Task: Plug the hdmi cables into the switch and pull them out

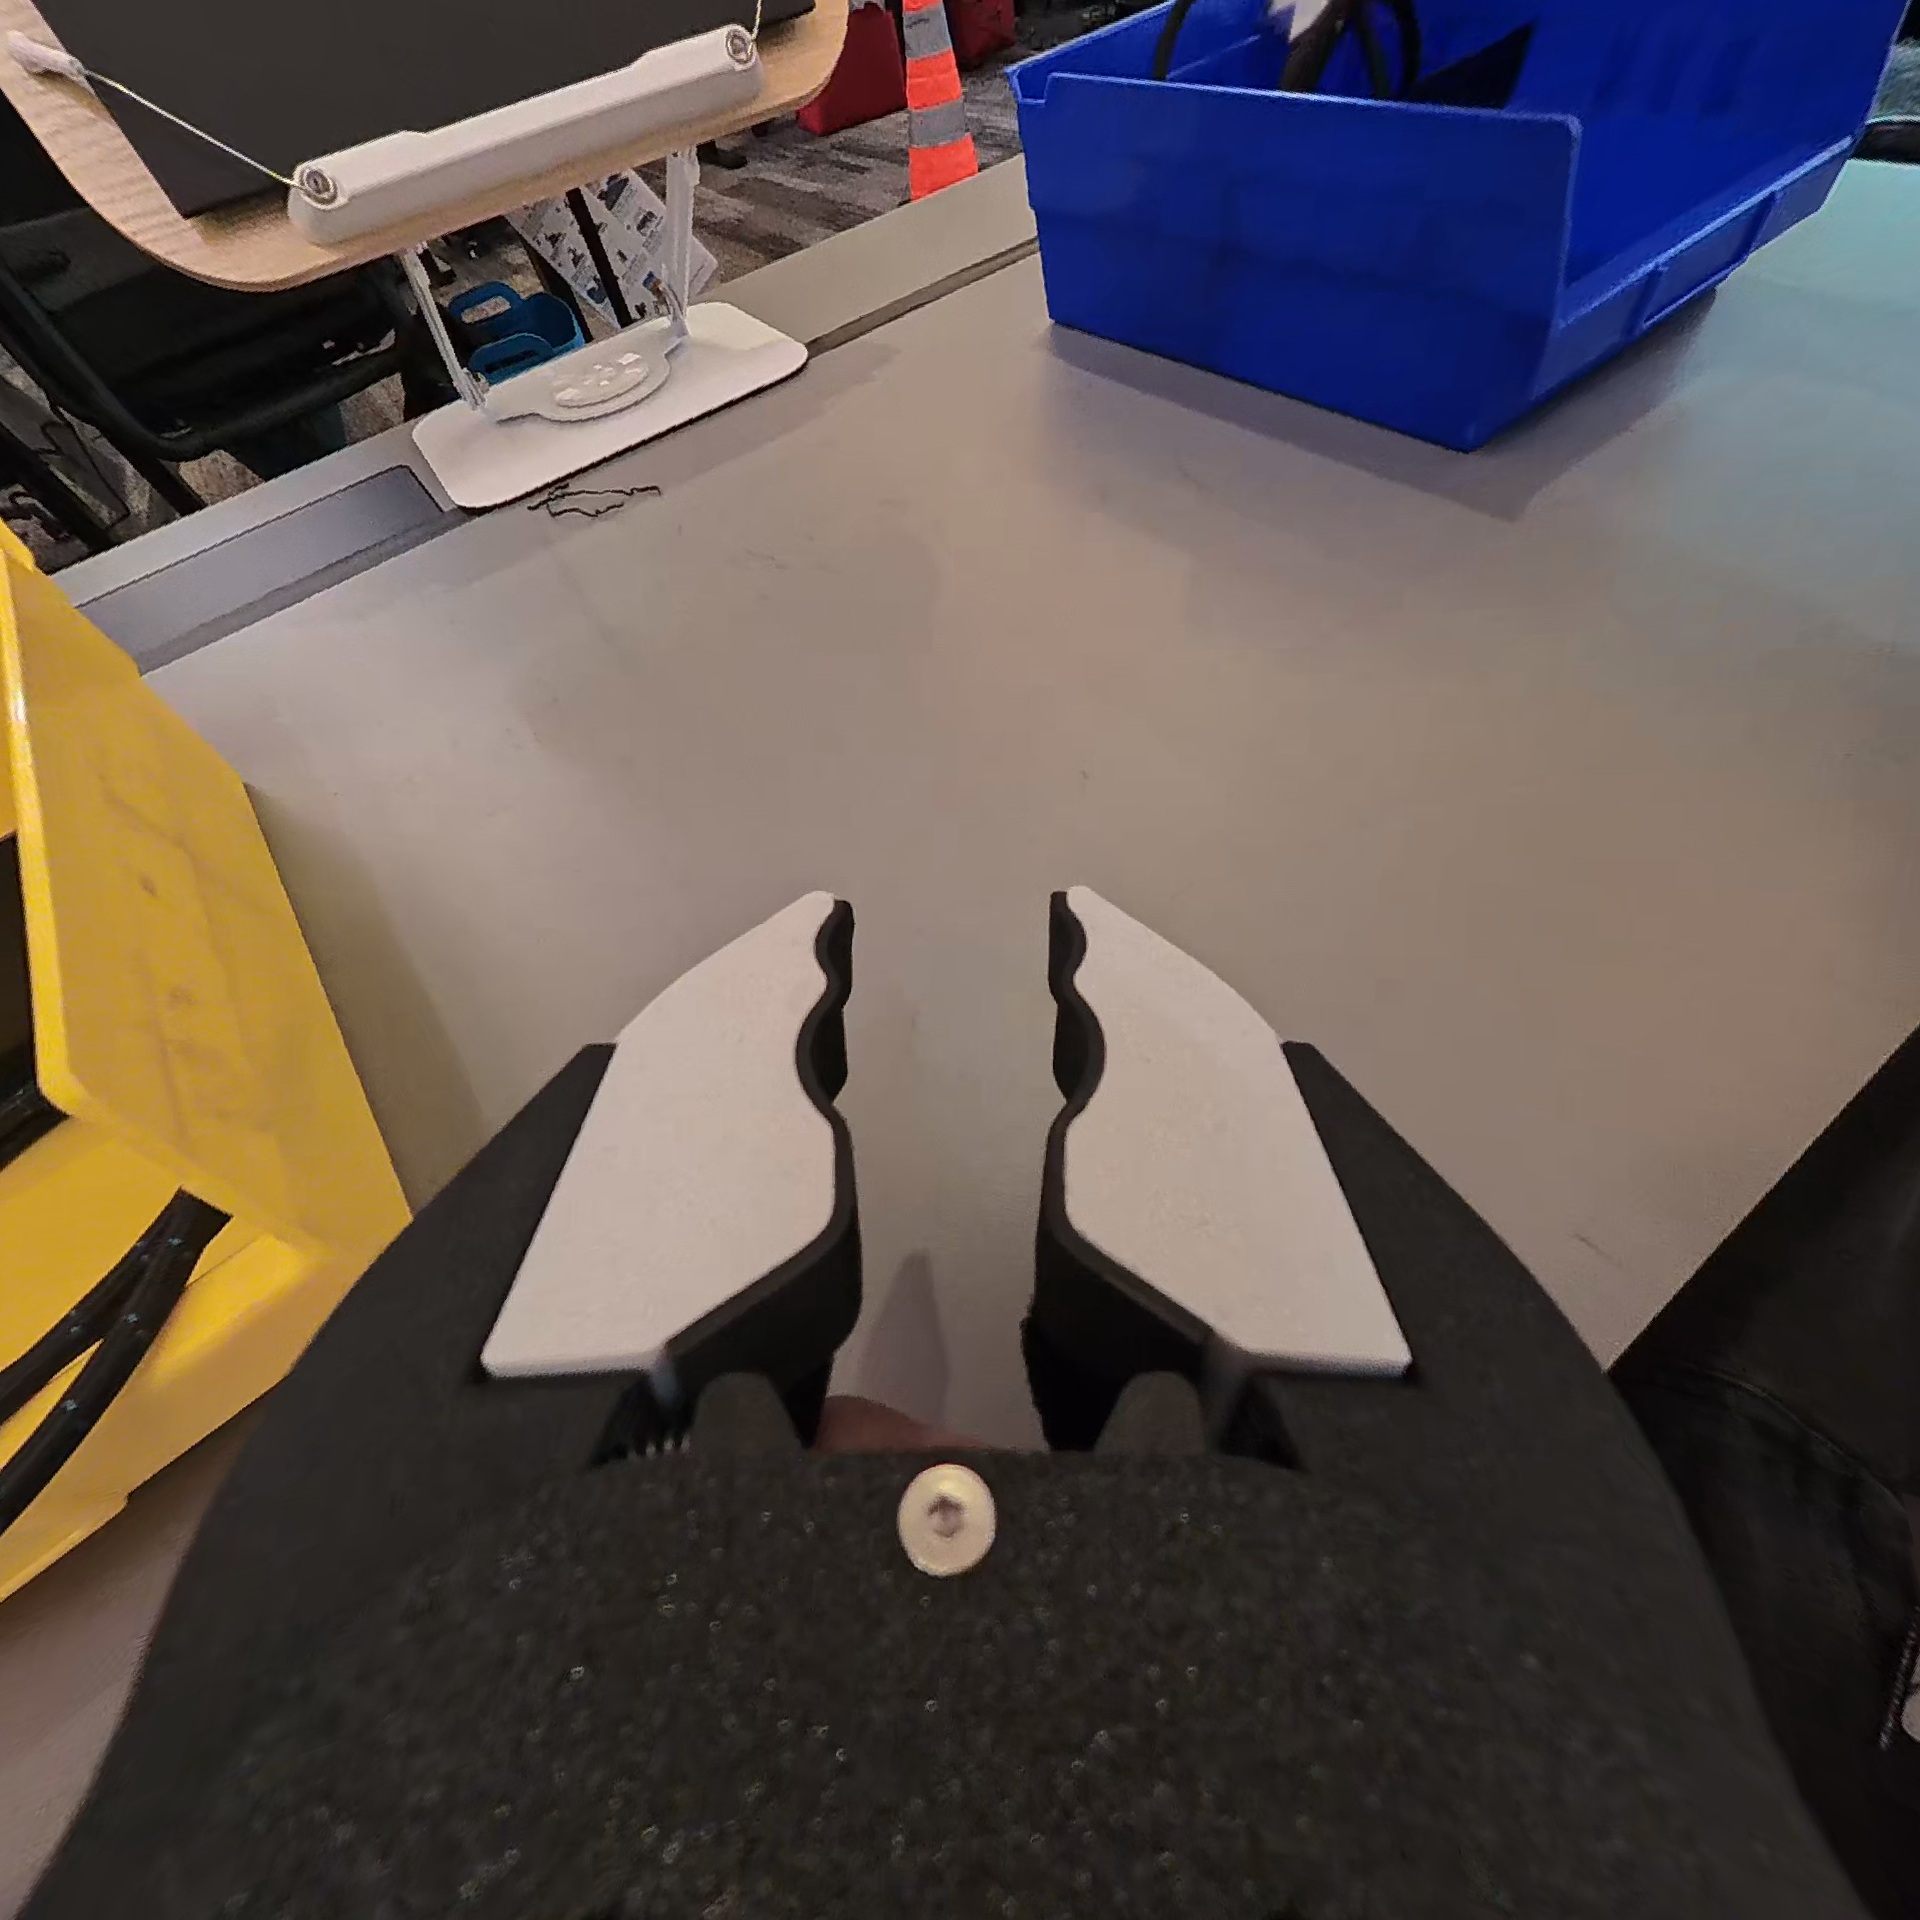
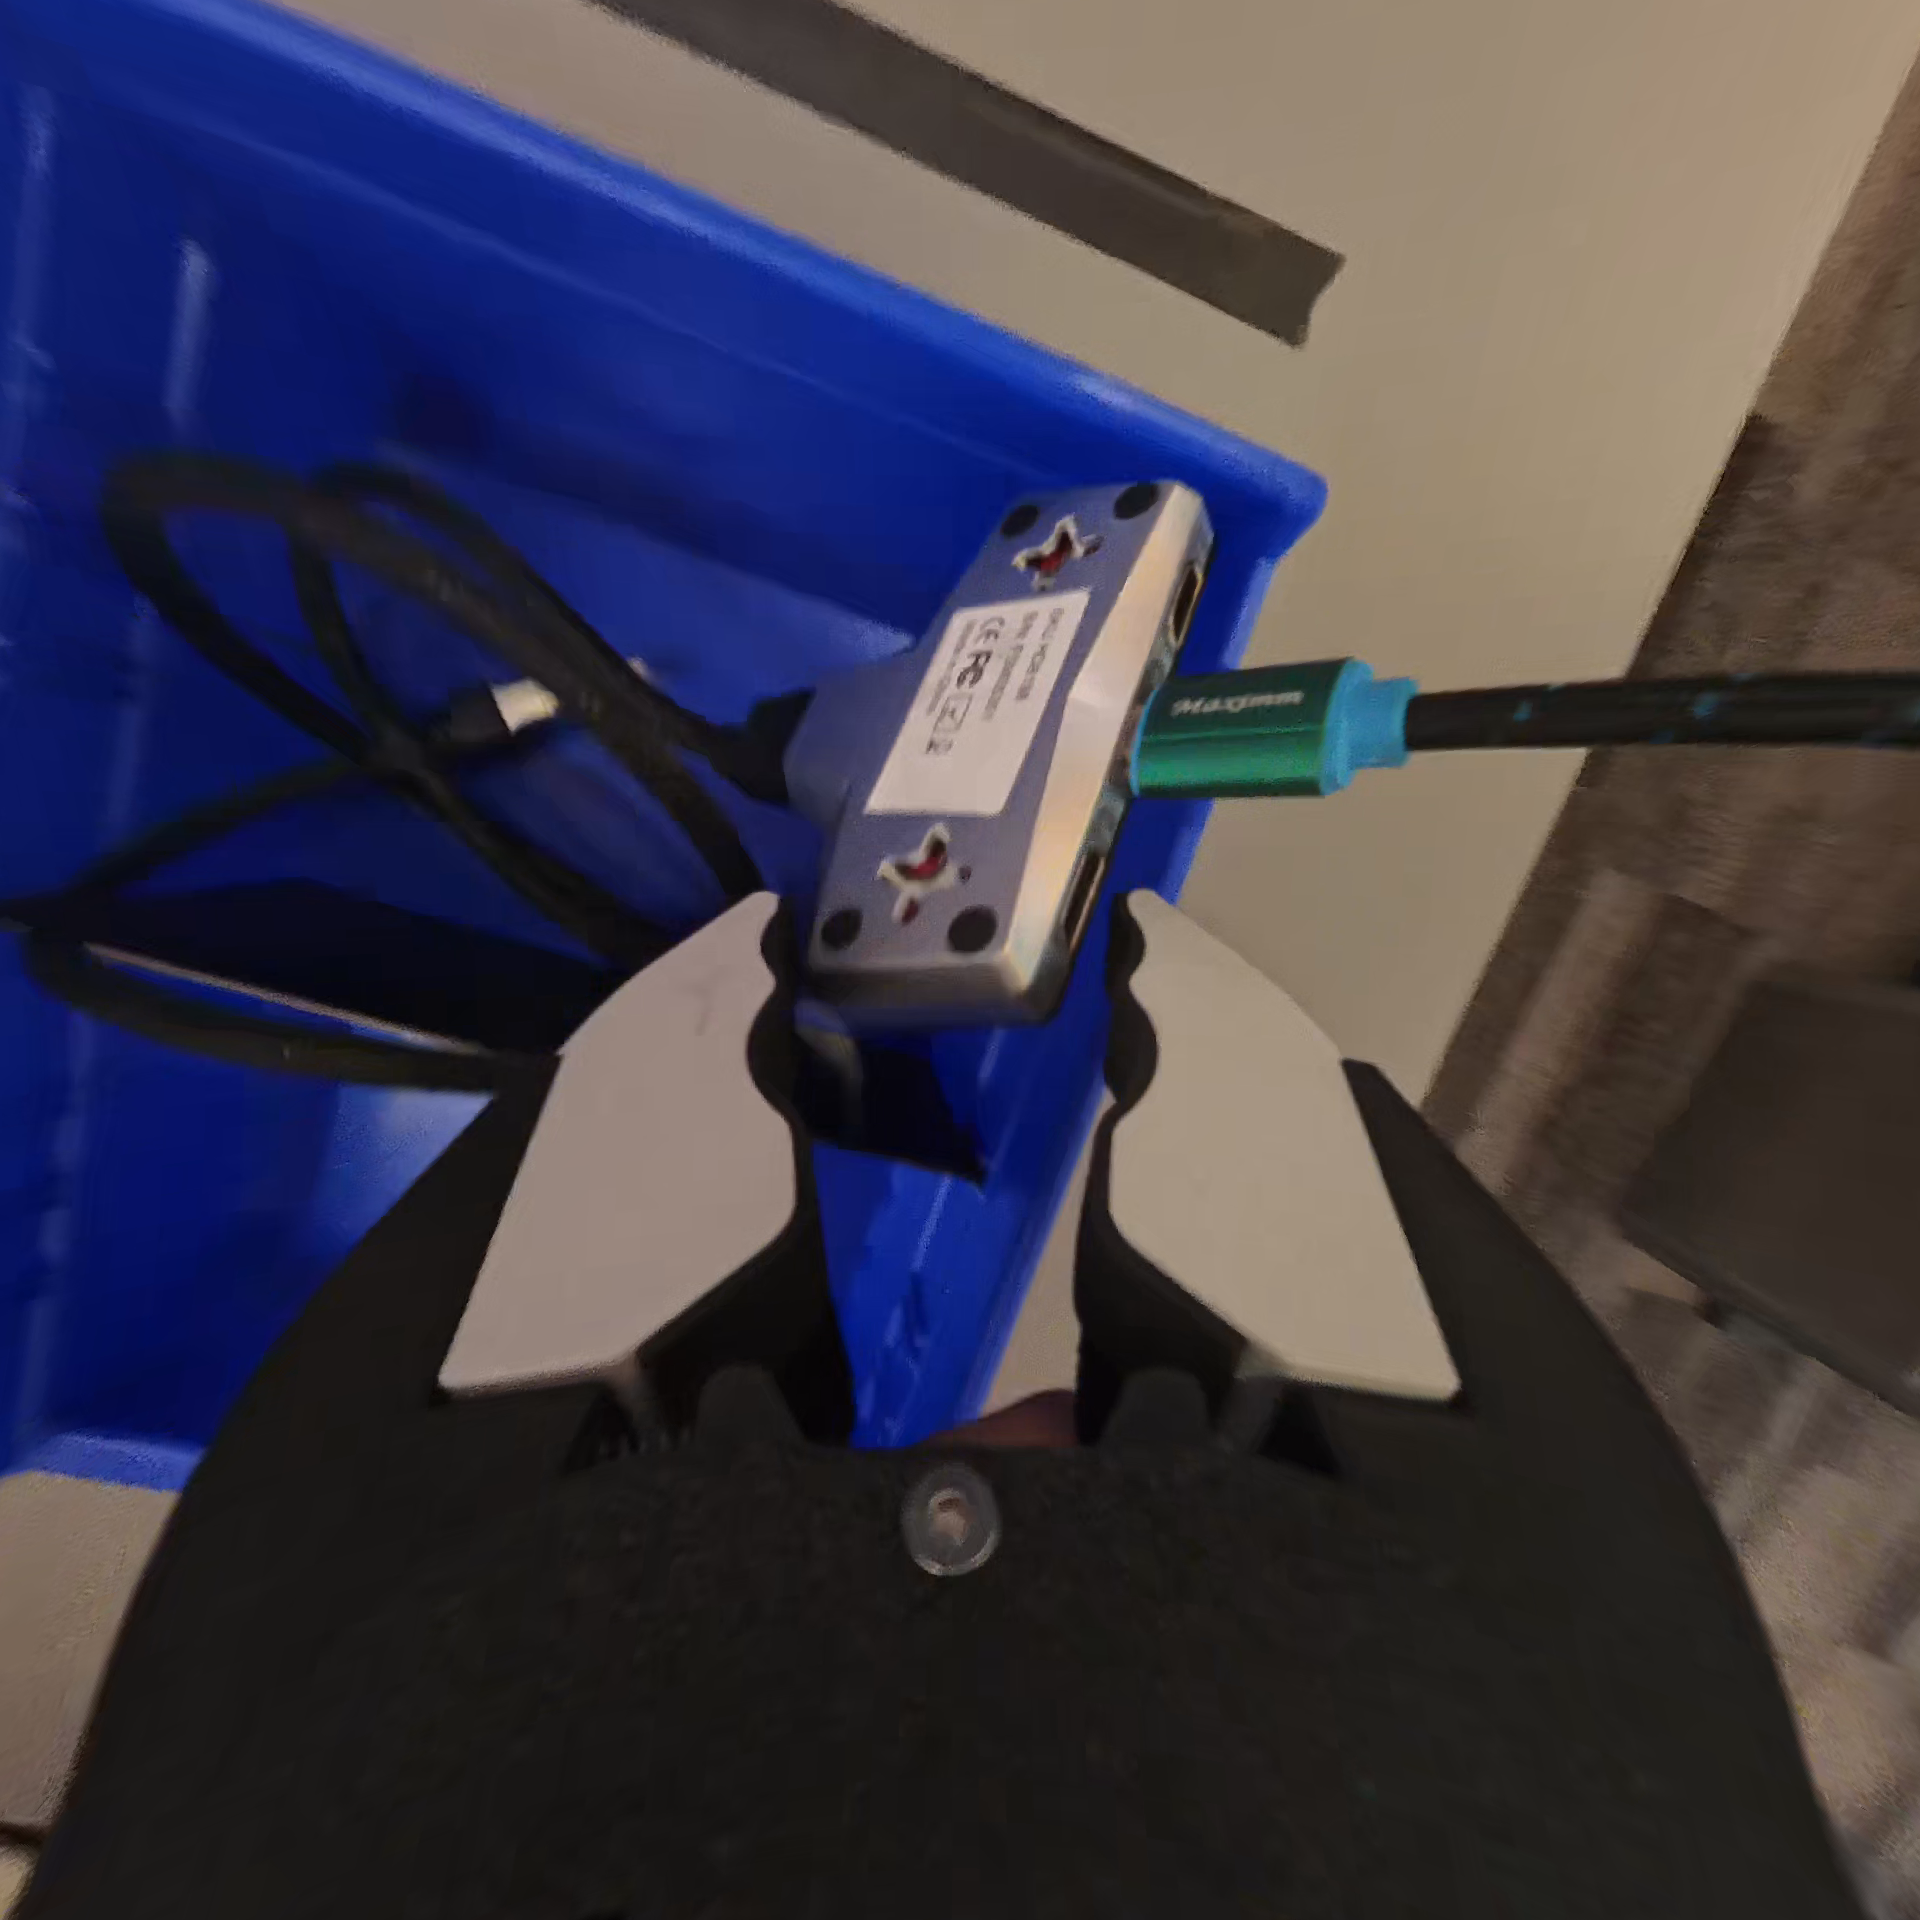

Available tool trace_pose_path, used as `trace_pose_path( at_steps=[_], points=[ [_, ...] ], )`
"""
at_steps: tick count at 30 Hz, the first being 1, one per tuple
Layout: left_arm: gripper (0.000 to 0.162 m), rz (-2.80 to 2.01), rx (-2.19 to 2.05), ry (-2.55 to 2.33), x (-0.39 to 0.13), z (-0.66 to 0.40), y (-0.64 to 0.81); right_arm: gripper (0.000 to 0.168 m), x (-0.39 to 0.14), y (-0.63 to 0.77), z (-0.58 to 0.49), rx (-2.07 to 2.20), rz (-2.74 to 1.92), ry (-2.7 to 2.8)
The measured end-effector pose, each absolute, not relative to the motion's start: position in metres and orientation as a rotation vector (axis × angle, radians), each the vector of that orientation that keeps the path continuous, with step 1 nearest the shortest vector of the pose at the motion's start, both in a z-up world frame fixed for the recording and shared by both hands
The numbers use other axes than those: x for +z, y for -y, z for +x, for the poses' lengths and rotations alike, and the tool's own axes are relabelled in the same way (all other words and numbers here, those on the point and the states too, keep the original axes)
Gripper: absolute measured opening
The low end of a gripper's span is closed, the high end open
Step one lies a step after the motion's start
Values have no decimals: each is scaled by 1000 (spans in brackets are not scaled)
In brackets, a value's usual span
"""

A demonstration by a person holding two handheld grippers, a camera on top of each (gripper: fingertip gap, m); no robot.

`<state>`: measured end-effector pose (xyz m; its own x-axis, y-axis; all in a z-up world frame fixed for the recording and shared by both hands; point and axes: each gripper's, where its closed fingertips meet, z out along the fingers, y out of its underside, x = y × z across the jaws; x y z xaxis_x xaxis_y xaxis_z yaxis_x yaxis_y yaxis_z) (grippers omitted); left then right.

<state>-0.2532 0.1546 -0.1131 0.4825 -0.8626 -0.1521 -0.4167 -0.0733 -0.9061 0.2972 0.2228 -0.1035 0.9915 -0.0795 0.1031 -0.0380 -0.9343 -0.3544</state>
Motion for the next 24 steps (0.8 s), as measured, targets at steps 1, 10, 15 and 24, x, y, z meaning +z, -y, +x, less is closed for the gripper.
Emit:
trace_pose_path(
  at_steps=[1, 10, 15, 24],
  points=[
    [36, -1686, -536, -1109, -114, -253, -154, 58, -103, -215, 297, -200, -2810, -52],
    [36, -1683, -544, -1124, -115, -249, -152, 58, -75, -162, 260, -271, -2946, 350],
    [36, -1684, -542, -1142, -117, -243, -152, 52, -71, -110, 235, -286, -3274, 1046],
    [36, -1666, -515, -1181, -119, -238, -147, 48, -65, -221, 125, 60, -3090, 1307]
  ],
)
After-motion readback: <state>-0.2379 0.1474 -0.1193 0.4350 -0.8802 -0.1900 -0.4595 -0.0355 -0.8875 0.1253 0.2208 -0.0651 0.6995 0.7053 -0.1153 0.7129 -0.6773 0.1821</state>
